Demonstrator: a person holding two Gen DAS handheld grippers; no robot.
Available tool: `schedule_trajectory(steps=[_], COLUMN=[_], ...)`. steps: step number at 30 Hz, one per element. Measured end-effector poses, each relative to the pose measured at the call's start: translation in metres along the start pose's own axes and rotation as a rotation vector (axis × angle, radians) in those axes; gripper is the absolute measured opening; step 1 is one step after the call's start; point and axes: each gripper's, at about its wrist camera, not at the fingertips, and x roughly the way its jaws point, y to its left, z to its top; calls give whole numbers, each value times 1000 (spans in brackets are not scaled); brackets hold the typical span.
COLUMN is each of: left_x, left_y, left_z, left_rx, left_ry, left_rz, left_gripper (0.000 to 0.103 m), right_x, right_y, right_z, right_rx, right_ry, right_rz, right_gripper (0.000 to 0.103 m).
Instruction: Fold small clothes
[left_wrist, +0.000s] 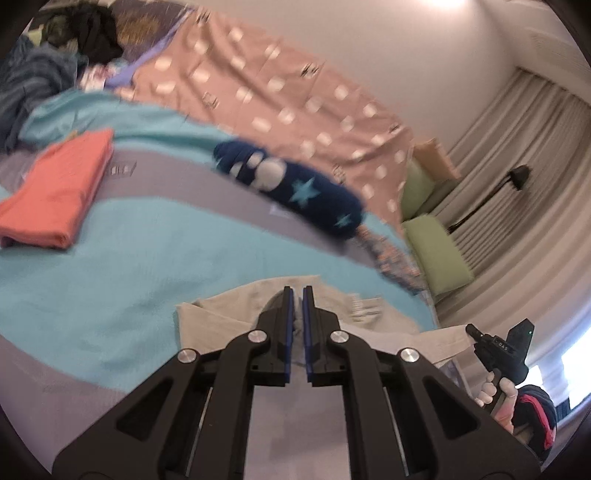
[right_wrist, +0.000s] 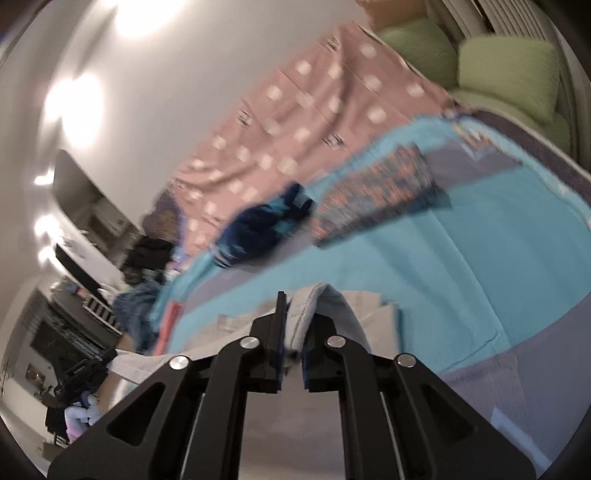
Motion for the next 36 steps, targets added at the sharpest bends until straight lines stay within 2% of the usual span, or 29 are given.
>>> schedule_trajectory(steps=[1,4,6,8,9,11,13,16,20,23,26,29,31,33,36], left_x=[13,33,26,17,13,8,8,24,53,70,82,80,78,78,88], left_y=[8,32,37,35,33,27,19,6,4,2,1,7,12,16,22], left_z=[0,-1,-4,-9,-12,-23,-34,-56,-66,-57,-29,5,18,22,17], left_rx=[-14,-75,-51,-5,24,108,189,347,423,464,432,328,268,250,225], left_ry=[14,35,11,5,5,22,60,143,214,203,152,55,34,42,113], left_rz=[21,60,71,93,105,140,184,278,354,376,386,345,307,279,202], left_gripper=[5,5,6,21,25,34,39,45,47,55,55,55,55,58,60], right_x=[14,25,17,6,3,0,6,24,54,77,92,102,101,97,92], right_y=[-9,-24,-25,-22,-20,-9,0,6,12,15,10,-10,-25,-35,-47], right_z=[-2,-10,-12,-14,-16,-25,-38,-53,-55,-44,-20,9,18,19,20], right_rx=[24,35,-12,-96,-134,-297,-441,-564,-682,-738,-667,-471,-366,-315,-241], right_ry=[32,67,54,47,49,80,127,192,206,193,150,125,134,138,150], right_rz=[-29,-48,-63,-105,-124,-205,-274,-329,-415,-438,-435,-411,-380,-350,-280], right_gripper=[25,27,30,34,35,38,41,43,44,47,48,48,48,48,48])
